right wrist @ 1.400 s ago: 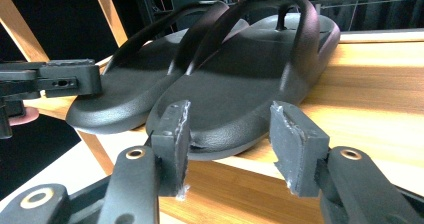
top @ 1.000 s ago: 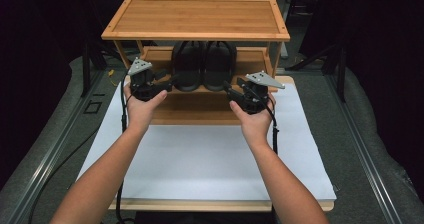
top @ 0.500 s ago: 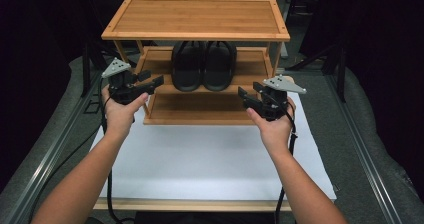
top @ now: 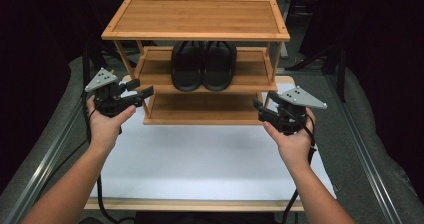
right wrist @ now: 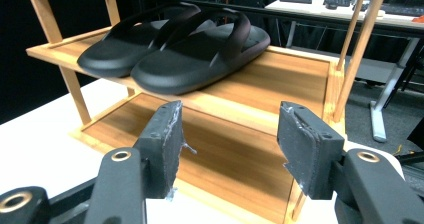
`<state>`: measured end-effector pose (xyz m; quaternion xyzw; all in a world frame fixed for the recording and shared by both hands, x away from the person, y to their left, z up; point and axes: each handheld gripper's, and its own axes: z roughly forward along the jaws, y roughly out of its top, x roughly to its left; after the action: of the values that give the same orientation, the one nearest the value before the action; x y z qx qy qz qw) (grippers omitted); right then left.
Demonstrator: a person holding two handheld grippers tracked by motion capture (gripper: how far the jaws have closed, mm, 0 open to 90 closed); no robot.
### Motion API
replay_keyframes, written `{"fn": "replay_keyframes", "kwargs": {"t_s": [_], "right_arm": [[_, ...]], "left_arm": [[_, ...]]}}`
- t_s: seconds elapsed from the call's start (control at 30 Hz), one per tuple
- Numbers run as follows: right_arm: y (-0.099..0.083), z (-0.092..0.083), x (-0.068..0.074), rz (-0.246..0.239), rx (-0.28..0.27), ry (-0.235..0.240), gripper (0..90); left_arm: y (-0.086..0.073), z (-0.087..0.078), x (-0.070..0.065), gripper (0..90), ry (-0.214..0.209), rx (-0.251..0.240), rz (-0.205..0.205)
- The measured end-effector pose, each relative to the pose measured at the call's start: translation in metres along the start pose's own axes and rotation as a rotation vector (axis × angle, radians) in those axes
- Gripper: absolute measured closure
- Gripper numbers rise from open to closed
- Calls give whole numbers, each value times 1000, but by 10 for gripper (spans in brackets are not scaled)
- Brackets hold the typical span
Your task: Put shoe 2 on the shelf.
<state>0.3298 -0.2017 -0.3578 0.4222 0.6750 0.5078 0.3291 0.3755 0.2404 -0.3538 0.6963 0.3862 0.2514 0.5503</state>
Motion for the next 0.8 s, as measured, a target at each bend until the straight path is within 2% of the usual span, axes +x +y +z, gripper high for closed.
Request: {"fn": "replay_keyframes", "kwargs": {"t_s": [0.17,0.27,0.37,0.53,0.6,0.8], "right_arm": [[-9,-9,-2,1,12,0,431],[-17,-12,-5,15,24,1,430],[-26,-15,-7,22,35,3,425],[-42,-20,-6,30,60,12,416],[-48,-22,-6,27,76,8,411],[-69,-26,-6,61,80,14,403]], "left_arm": [[-11,-7,-3,396,-16,8,9],[-20,-11,-4,391,-29,29,17],[-31,-14,-3,384,-32,38,11],[-53,-16,-1,368,-19,65,-6],[-61,-16,0,363,-2,83,-4],[-89,-23,6,357,-3,88,-90]]}}
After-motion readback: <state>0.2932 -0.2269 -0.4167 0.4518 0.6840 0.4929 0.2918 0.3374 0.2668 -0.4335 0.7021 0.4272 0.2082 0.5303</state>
